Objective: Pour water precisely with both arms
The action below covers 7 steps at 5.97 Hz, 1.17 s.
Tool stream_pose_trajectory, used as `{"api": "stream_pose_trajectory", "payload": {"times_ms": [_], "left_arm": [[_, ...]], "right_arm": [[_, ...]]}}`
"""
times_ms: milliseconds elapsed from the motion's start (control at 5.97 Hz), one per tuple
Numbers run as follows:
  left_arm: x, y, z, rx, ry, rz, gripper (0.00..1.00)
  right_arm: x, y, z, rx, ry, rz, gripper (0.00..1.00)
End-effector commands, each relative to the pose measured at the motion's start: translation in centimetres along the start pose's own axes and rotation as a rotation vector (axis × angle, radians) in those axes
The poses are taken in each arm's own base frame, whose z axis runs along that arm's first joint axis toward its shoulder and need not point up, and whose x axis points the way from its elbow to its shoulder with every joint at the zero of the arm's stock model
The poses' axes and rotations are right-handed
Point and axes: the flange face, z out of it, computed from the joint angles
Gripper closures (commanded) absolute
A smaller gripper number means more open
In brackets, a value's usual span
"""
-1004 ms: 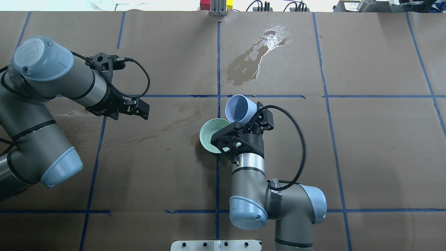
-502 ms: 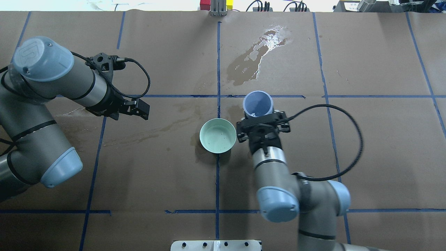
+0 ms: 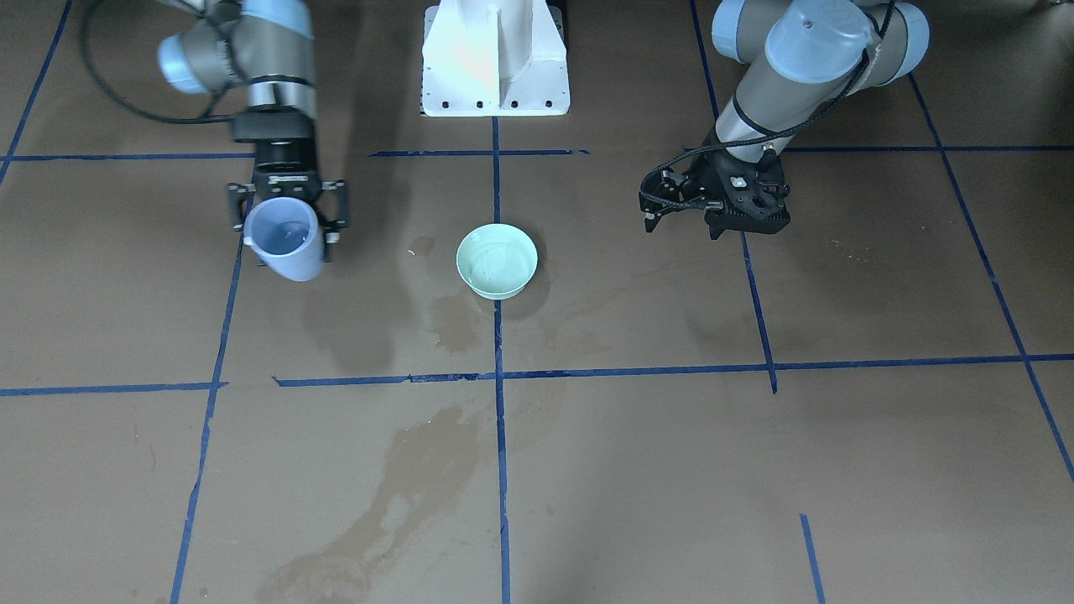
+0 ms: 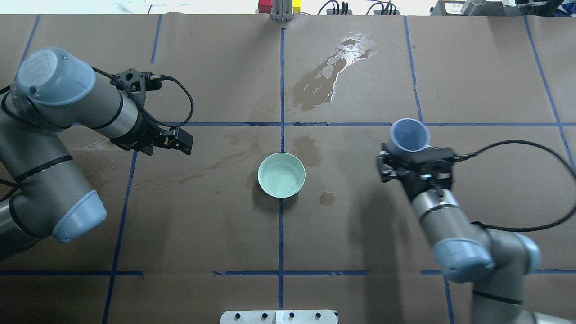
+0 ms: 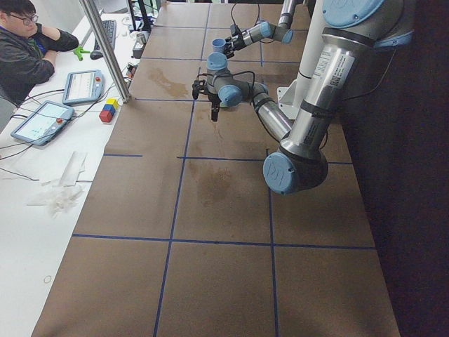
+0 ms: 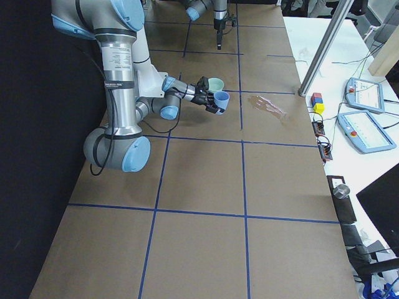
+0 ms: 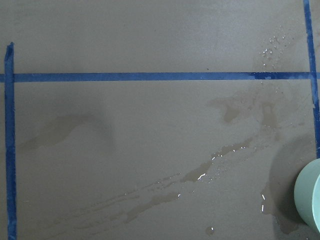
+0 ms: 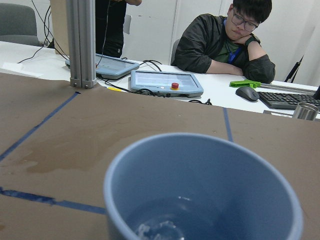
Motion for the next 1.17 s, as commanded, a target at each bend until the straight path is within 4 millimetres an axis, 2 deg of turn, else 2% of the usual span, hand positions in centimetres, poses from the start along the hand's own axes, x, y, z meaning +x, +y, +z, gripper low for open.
{"api": "stream_pose_trajectory", "payload": {"times_ms": [0,167,335,502,670,1004], "left_arm": [[0.0,0.0,0.0,0.001,0.000,-0.001,0.00],[-0.1,-0.1,0.0,0.002,-0.001,-0.003,0.00],[-0.1,0.0,-0.1,0.002,-0.001,-0.001,0.00],[0.0,-0.1,-0.1,0.003,0.001,-0.001,0.00],[0.2,0.1,-0.3,0.003,0.004,0.001,0.00],[0.2,0.1,-0.3,0.002,0.004,0.001,0.00]], "right_arm": [[11.8,2.0,-1.7,0.003,-0.013,0.007,1.00],[15.7,4.2,-1.9,-0.002,-0.028,0.017,1.00],[19.7,7.2,-0.4,0.008,-0.011,0.008,1.00],[23.4,8.2,1.0,0.001,0.013,-0.012,1.00],[25.5,8.1,1.8,0.003,0.041,-0.022,1.00],[23.2,8.7,5.0,0.014,0.036,-0.011,1.00]]}}
